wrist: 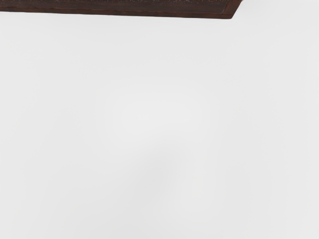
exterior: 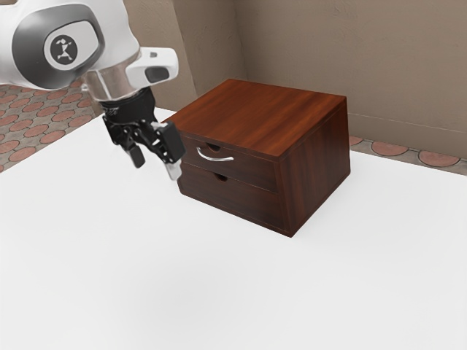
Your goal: Pull the drawer handle with one arm to open the drawer
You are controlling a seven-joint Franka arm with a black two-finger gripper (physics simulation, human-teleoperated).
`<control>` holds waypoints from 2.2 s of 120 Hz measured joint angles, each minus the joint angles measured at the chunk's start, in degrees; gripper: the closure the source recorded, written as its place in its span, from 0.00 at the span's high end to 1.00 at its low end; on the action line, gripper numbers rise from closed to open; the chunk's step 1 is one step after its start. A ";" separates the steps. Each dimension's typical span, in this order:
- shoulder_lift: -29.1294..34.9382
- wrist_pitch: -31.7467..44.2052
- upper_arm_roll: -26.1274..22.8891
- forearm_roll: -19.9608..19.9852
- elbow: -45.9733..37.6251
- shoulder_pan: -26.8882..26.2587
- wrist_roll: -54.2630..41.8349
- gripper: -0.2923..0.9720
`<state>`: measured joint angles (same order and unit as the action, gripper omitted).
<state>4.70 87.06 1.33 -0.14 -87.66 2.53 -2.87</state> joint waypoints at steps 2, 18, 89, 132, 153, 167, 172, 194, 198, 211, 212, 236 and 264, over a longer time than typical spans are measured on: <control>0.06 0.15 0.01 0.03 -0.01 -0.02 -0.04 0.75; 0.34 0.96 -0.22 0.05 -0.04 -0.02 -0.34 0.75; 1.28 -1.81 -1.19 5.05 0.27 0.08 26.83 0.75; -1.49 -1.21 -2.58 6.48 4.39 -0.49 59.09 0.75; -2.45 2.23 -2.27 5.41 3.72 -0.32 68.62 0.75; -0.47 5.66 -2.22 4.62 0.45 0.09 73.59 0.75; 0.89 7.35 -2.21 3.98 -1.66 0.10 75.14 0.75; 4.30 14.01 -2.18 0.49 -7.82 -0.15 80.59 0.74; 4.34 14.79 -2.07 -0.11 -8.40 -0.14 81.24 0.74; 4.17 17.18 -1.88 -1.31 -9.56 0.04 83.10 0.74; 4.13 17.35 -1.88 -1.37 -9.62 0.05 83.23 0.74; 2.58 21.17 -1.56 -2.24 -10.38 -0.07 85.75 0.74; 2.66 24.75 0.18 -2.68 -13.08 0.31 87.20 0.74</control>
<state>7.36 111.81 1.50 -2.82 -100.74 2.84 84.33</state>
